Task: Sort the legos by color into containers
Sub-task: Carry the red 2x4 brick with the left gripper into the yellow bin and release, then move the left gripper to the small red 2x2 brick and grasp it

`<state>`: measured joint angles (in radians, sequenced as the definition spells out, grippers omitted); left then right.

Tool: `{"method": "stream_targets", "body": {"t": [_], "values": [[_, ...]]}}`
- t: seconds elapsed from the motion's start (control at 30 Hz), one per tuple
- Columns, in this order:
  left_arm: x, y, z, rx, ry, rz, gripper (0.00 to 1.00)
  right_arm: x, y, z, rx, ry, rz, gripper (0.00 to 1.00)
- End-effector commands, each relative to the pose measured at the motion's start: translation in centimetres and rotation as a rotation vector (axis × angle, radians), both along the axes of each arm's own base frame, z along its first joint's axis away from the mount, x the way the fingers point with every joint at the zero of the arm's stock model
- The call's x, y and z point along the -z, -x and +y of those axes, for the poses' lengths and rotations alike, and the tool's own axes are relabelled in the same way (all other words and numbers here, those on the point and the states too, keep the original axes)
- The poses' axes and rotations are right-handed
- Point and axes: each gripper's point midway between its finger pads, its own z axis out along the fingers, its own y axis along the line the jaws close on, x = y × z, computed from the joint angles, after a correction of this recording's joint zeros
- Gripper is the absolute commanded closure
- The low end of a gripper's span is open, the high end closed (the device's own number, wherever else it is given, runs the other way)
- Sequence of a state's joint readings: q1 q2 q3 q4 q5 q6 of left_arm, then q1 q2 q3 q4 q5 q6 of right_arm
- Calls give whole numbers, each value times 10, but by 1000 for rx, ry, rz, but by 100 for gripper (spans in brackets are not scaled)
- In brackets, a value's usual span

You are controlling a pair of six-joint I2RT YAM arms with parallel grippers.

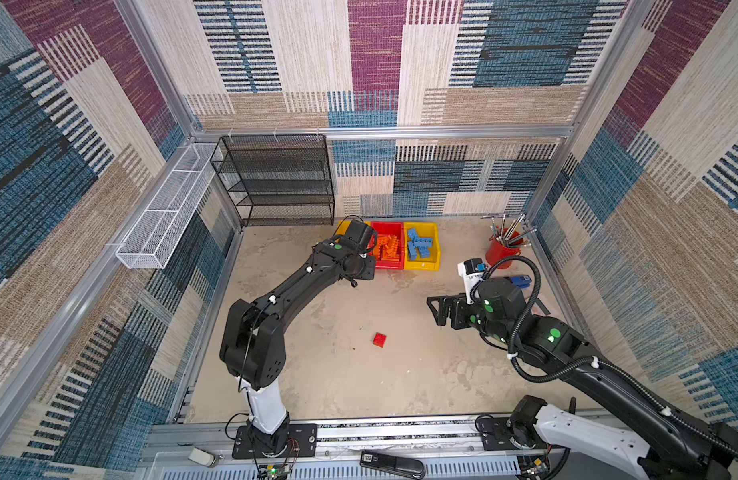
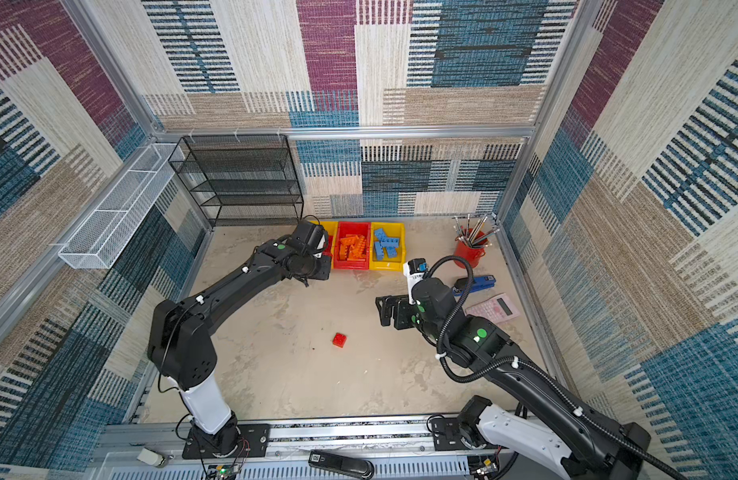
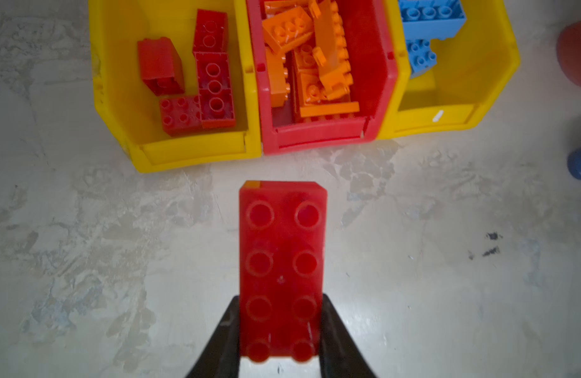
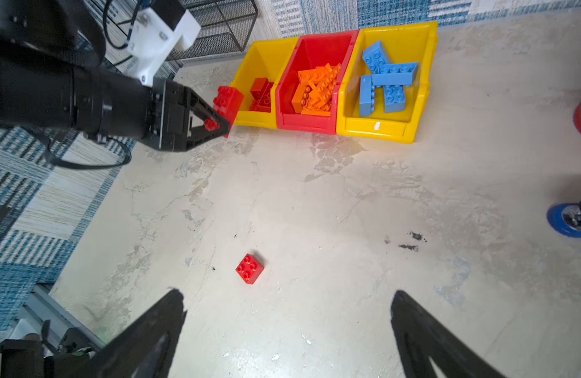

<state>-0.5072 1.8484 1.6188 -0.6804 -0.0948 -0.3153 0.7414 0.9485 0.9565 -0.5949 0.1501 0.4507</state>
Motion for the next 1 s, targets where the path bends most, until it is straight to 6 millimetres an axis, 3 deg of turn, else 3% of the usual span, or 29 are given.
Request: {"method": "stream_targets", "body": {"t": [0.0,0.27,0.5,0.57,0.67,0.73,0.83,0.97], "values": [[6,-25,8,-1,-1,27,65,-16,-18,10,-9,20,-77,1],[18,-105,19,-37,-45,35,64,-12,-48,29,-42,55,-89,1],[31,-147,26,-58,-39,31,62,-10,-70,16,-23,43,-80,1],[37,-151,26,-59,-12,36,57,-9,-75,12,-17,48,-79,1],[44,-154,24,-56,12,36,34,-7,-80,10,-16,57,-74,1],[47,-154,21,-52,29,42,24,-6,-82,11,-19,64,-73,1],[39,-148,13,-28,80,56,22,-7,-84,10,-19,73,-76,1],[13,-124,7,-11,106,51,22,-17,-82,10,-24,62,-94,1]]}}
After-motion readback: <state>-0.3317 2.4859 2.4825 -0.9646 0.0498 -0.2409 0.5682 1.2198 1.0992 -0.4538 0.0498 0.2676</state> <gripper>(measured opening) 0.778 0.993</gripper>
